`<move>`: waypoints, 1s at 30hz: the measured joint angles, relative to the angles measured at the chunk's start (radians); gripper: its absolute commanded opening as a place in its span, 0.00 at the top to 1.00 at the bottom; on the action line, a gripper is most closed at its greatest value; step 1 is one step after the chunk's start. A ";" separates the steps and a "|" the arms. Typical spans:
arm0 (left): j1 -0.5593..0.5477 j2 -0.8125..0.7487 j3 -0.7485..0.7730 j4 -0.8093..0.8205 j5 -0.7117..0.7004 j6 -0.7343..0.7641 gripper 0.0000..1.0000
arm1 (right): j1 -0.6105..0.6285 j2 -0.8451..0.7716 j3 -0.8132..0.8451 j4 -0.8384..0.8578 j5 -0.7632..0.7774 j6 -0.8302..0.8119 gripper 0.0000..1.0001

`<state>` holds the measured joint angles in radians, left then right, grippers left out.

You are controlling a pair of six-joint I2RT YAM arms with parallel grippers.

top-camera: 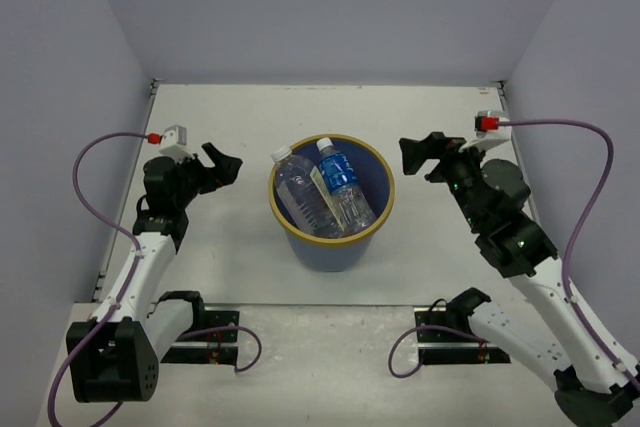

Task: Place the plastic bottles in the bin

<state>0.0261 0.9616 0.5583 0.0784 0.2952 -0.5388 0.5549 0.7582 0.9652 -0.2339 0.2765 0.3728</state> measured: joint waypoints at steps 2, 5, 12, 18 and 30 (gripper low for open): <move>0.000 -0.003 0.000 0.000 0.001 0.000 0.00 | -0.060 -0.020 -0.041 -0.003 0.001 0.025 0.01; 0.000 -0.010 0.000 0.000 0.003 0.000 0.00 | -0.135 -0.032 -0.103 -0.004 -0.015 0.068 0.01; 0.000 -0.026 -0.002 0.000 0.009 0.000 0.00 | -0.317 -0.068 -0.370 -0.015 -0.032 0.188 0.01; 0.000 -0.050 -0.029 0.003 0.016 0.000 0.00 | -0.341 -0.107 -0.549 -0.010 -0.033 0.273 0.01; 0.000 -0.081 -0.047 0.013 0.050 -0.002 0.00 | -0.342 -0.360 -0.672 0.099 -0.057 0.283 0.01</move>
<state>0.0261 0.8809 0.5117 0.0913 0.3451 -0.5411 0.2127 0.3982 0.2927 -0.1351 0.2196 0.6560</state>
